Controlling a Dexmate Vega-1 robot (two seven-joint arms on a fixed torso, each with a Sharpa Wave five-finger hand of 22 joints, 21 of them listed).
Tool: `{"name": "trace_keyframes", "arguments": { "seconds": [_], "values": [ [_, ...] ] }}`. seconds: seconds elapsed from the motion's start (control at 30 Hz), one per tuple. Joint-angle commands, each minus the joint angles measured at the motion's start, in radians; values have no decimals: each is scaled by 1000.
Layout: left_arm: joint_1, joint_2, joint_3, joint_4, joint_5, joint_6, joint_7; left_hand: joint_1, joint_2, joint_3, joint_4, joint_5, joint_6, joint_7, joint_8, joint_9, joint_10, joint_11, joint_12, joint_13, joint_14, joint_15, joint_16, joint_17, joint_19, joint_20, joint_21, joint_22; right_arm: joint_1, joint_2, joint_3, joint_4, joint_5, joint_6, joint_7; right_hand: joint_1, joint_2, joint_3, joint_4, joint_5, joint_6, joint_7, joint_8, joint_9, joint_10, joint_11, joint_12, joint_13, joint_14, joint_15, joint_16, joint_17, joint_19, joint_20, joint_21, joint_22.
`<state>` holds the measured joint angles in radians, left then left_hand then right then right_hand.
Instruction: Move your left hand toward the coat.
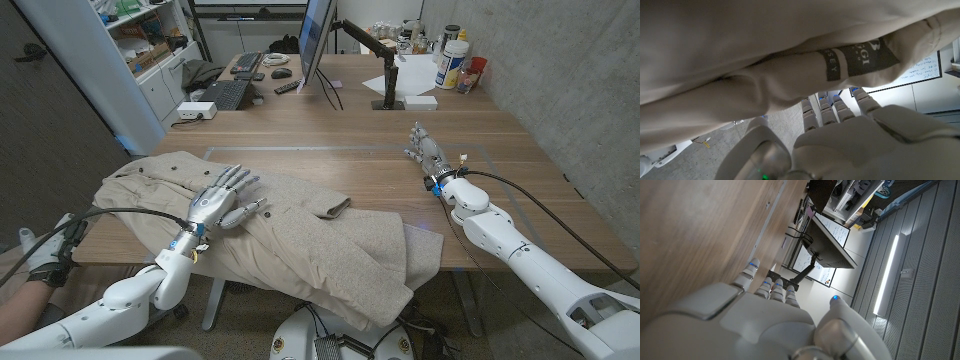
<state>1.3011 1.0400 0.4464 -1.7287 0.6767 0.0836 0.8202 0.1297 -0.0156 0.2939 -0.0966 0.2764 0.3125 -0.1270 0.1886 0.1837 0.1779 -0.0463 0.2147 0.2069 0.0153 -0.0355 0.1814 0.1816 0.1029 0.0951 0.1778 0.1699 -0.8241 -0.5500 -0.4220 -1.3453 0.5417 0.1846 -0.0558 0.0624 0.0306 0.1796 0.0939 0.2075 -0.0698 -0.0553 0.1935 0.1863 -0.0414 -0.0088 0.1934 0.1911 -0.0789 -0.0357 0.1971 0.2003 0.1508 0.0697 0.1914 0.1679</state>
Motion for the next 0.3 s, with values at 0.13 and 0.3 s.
{"name": "trace_keyframes", "arguments": {
  "seconds": [0.13,0.3],
  "values": [
    [-33,-12,31,29,-3,-18,-2,7,3,7,-6,-1,-2,-3,6,3,-1,2,1,5,3,-49,7,2,0,-2,8,4,0,-3,-2,-1,0,-3,3,-8,3,-4,-1,5,-6,4,1,1,-7,0,2,2,-7,-6,5,3,-4,3,-4,3],
    [-40,-13,36,34,-3,-22,1,8,3,7,-7,-2,-1,-4,7,3,-1,3,2,5,4,-49,8,2,0,-2,8,4,-1,-2,-1,-2,0,-4,1,-8,4,-4,-1,5,-6,5,1,1,-7,0,2,2,-8,-6,5,3,-4,3,-4,3]
  ]
}}
